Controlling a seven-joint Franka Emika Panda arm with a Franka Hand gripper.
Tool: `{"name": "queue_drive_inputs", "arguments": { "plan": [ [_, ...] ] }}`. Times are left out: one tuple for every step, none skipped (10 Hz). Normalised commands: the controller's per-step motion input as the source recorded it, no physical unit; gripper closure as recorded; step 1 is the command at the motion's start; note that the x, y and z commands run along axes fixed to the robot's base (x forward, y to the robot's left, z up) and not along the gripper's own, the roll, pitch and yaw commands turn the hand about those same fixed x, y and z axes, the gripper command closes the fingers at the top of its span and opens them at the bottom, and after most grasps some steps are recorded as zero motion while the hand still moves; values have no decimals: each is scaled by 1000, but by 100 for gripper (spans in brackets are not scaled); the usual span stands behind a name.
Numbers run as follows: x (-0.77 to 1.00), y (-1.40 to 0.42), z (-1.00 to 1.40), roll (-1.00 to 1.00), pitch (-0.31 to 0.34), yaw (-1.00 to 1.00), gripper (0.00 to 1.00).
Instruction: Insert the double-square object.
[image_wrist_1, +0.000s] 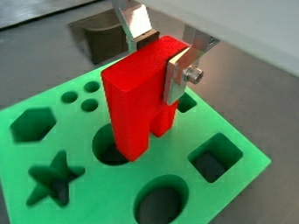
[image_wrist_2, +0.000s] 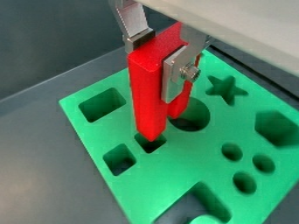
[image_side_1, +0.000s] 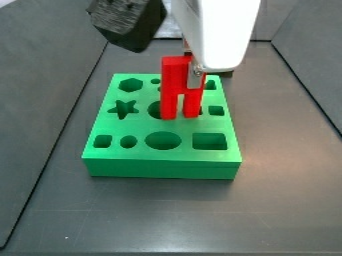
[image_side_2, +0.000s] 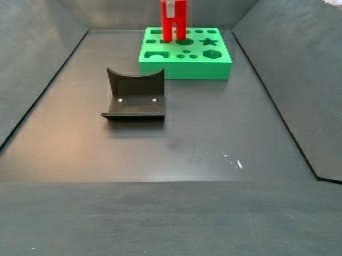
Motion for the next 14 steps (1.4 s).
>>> {"name": "queue_drive_inputs", "arguments": {
  "plan": [
    [294,6,-86,-107,3,-840,100],
    [446,0,194,-200,29,-691,100],
    [589,0,169,-194,11,-571,100],
    [686,0,60,-143,0,-486,100],
    [860,0,-166,0,0,-329,100],
    [571,0,-400,213,0,-171,100],
    [140,49,-366,314,14,-186,100],
    [0,209,-306,129,0,0,100],
    [0,163,-346,144,0,120,100],
    [-66,66,-497,74,0,20,100],
    [-223,-3,-603,0,-47,249,100],
    [0,-71,-471,-19,-23,451,100],
    [20,-109,-331,0,0,469,100],
    [226,-120,-351,53,0,326,100]
  ]
}}
